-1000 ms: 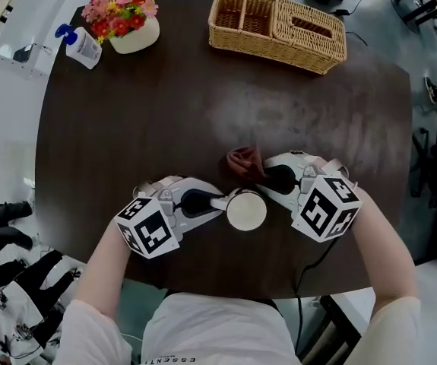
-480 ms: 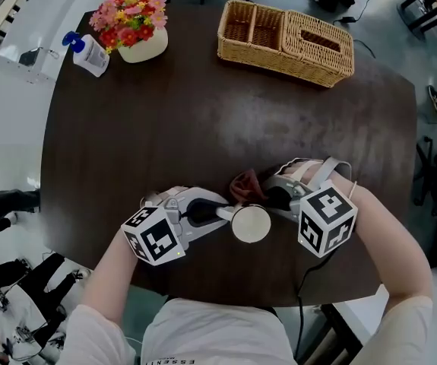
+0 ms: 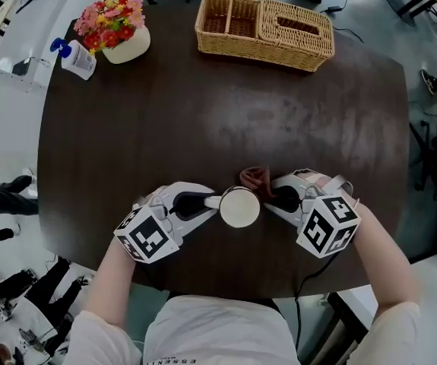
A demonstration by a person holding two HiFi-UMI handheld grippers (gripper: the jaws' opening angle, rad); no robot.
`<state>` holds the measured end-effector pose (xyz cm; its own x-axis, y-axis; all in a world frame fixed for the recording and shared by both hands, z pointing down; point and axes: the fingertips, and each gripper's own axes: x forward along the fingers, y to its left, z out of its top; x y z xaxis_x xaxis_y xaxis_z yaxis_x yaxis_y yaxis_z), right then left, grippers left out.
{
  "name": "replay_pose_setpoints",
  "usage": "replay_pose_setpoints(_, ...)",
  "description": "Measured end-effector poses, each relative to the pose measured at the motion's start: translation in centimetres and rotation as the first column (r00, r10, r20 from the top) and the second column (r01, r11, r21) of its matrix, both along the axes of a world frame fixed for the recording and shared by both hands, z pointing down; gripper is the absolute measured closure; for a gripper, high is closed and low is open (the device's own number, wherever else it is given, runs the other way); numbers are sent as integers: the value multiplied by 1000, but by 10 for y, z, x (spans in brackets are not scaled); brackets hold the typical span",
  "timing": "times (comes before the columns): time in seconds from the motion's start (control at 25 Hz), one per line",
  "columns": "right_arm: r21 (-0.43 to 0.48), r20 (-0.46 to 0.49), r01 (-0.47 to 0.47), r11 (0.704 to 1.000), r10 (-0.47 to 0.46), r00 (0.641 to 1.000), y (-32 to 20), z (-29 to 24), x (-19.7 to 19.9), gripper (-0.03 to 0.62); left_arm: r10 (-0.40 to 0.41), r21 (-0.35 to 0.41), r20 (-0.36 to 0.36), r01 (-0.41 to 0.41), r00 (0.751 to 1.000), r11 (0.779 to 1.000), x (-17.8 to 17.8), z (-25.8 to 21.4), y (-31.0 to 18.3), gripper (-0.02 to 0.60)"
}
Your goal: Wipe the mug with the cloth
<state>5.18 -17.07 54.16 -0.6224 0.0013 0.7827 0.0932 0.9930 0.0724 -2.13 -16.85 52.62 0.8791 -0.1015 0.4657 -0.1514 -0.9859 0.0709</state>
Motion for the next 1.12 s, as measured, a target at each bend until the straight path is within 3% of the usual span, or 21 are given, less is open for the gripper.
replay_pose_setpoints(0.2, -11, 58, -172, 985, 172, 983, 15, -3, 4, 511, -62, 31, 19, 62, 998, 998, -1, 1, 4, 505)
replay_pose_setpoints(0.32, -16, 101, -349, 937, 349, 932, 19, -3, 6, 511, -99, 45, 19, 98, 995, 994, -1, 1, 7, 505)
replay_pose_setpoints(0.44, -69, 148, -532, 844, 536, 831, 22, -6, 10, 511, -125, 62, 27, 123, 992, 990, 1, 1, 12, 505)
replay_pose_setpoints(0.56, -194, 190, -676, 711, 704, 685, 23, -15, 16, 511, -165, 90, 25, 163, 986, 983, 2, 1, 15, 505)
replay_pose_setpoints(0.68, -293, 195, -769, 568, 823, 534, 22, -20, 26, 511, -205, 142, 10, 202, 979, 969, 2, -2, 17, 505)
replay_pose_setpoints(0.76, -307, 194, -802, 513, 858, 475, 22, -21, 31, 511, -204, 161, -6, 203, 979, 966, 3, -3, 20, 505)
replay_pose_setpoints(0.92, -314, 179, -820, 478, 878, 444, 27, -17, 34, 511, -148, 162, -36, 152, 988, 975, 5, -6, 26, 505)
replay_pose_setpoints(1.12, -299, 163, -820, 487, 873, 459, 31, -16, 37, 511, -106, 147, -59, 114, 993, 982, 15, -15, 31, 511)
